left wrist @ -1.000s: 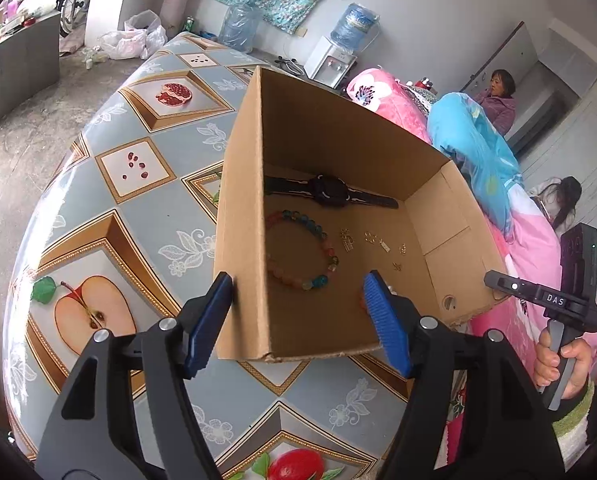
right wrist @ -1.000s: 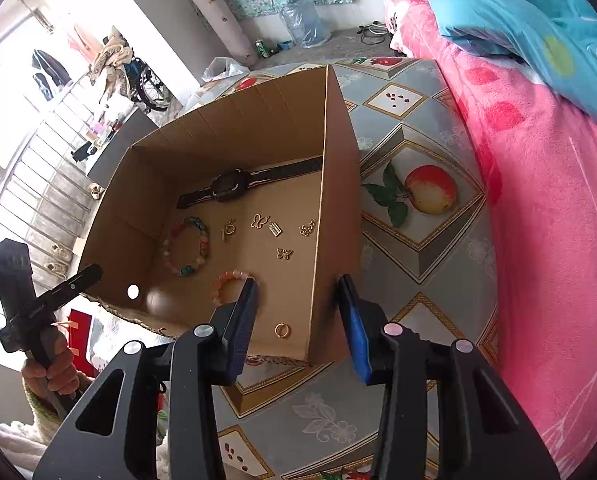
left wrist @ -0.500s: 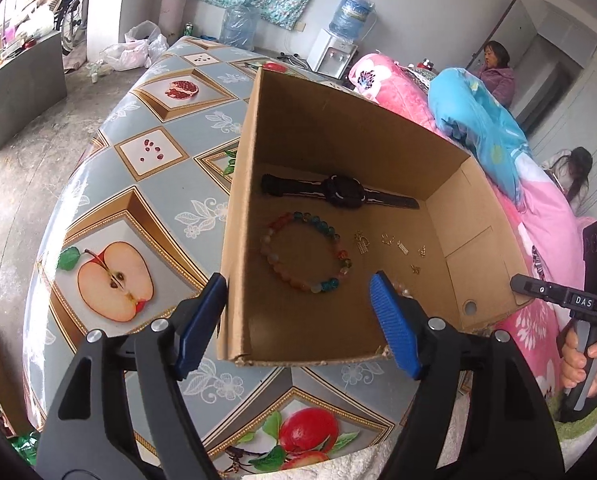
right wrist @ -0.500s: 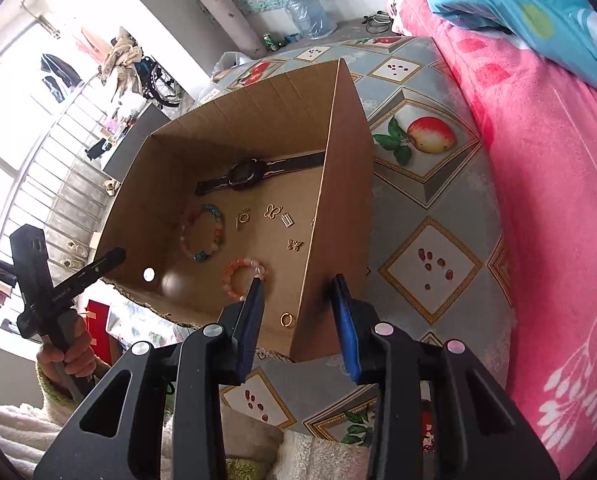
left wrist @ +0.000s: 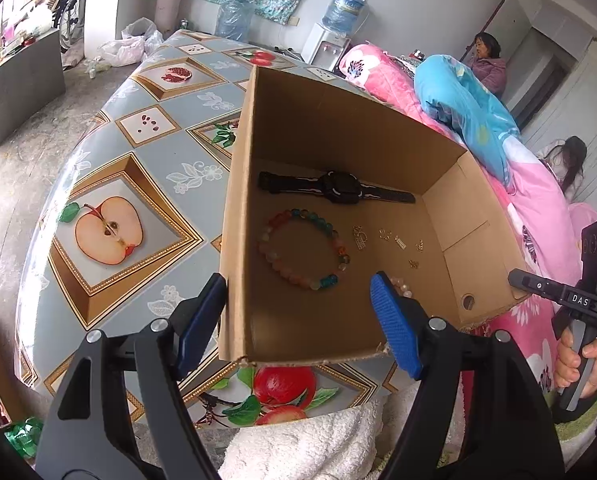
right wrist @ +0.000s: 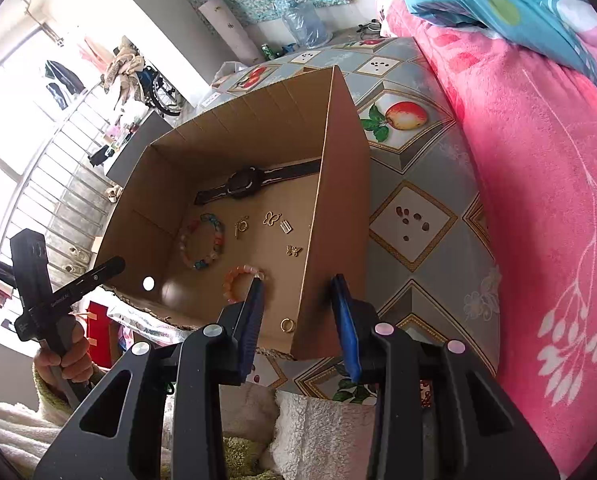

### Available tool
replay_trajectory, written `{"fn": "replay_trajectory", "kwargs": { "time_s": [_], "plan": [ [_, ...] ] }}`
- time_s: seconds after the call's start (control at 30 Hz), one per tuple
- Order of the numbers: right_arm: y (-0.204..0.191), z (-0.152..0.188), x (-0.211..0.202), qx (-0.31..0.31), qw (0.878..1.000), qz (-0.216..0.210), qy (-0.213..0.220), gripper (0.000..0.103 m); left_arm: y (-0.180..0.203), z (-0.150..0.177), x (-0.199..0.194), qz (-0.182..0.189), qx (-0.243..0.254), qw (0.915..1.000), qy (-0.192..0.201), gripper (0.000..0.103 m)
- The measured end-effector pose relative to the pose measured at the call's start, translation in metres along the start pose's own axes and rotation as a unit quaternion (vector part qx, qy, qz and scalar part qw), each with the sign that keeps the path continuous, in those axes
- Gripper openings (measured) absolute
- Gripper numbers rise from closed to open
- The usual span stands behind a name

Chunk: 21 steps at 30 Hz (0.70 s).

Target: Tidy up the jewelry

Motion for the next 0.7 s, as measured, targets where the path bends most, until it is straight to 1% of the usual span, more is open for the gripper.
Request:
{"fn": "replay_trajectory", "kwargs": {
  "time_s": [0.13, 0.2, 0.23, 0.37, 0.47, 0.57, 0.7],
  "plan": [
    [-0.002, -0.001, -0.002, -0.013, 1.000, 0.010, 0.019, 0.035, 0.002, 0.000, 0.000, -0.014, 0.010, 0.9998, 0.012, 0.071],
    [-0.004, -0.001, -0.007, -0.021, 0.999, 0.016, 0.034, 0.041, 0.003, 0.000, -0.003, -0.020, 0.015, 0.9993, 0.026, 0.072],
    [-0.004, -0.001, -0.011, -0.024, 0.998, 0.020, 0.046, 0.048, 0.003, -0.001, -0.006, -0.027, 0.016, 0.9989, 0.035, 0.074],
    [-0.008, 0.001, -0.028, -0.031, 0.995, 0.030, 0.087, 0.055, 0.001, -0.004, -0.017, -0.040, 0.011, 0.9971, 0.064, 0.082],
    [-0.007, 0.005, -0.038, -0.031, 0.993, 0.031, 0.106, 0.057, -0.002, -0.005, -0.023, -0.059, 0.004, 0.9957, 0.071, 0.084],
    [-0.008, 0.010, -0.043, -0.026, 0.993, 0.025, 0.116, 0.058, -0.005, -0.004, -0.027, -0.080, 0.003, 0.9943, 0.071, 0.087],
    [-0.015, 0.016, -0.050, -0.026, 0.991, 0.017, 0.128, 0.058, -0.007, -0.004, -0.036, -0.101, 0.004, 0.9917, 0.080, 0.090]
  ]
}}
Point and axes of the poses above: each gripper's, at about its wrist camera, not at the fingertips, and x roughly the way its jaws point, y to its right, z to its underside, the point moved 8 cm from there along x, roughly the way its jaws point, and after that the axes turned 1 degree about -x, right-handed, at the moved point
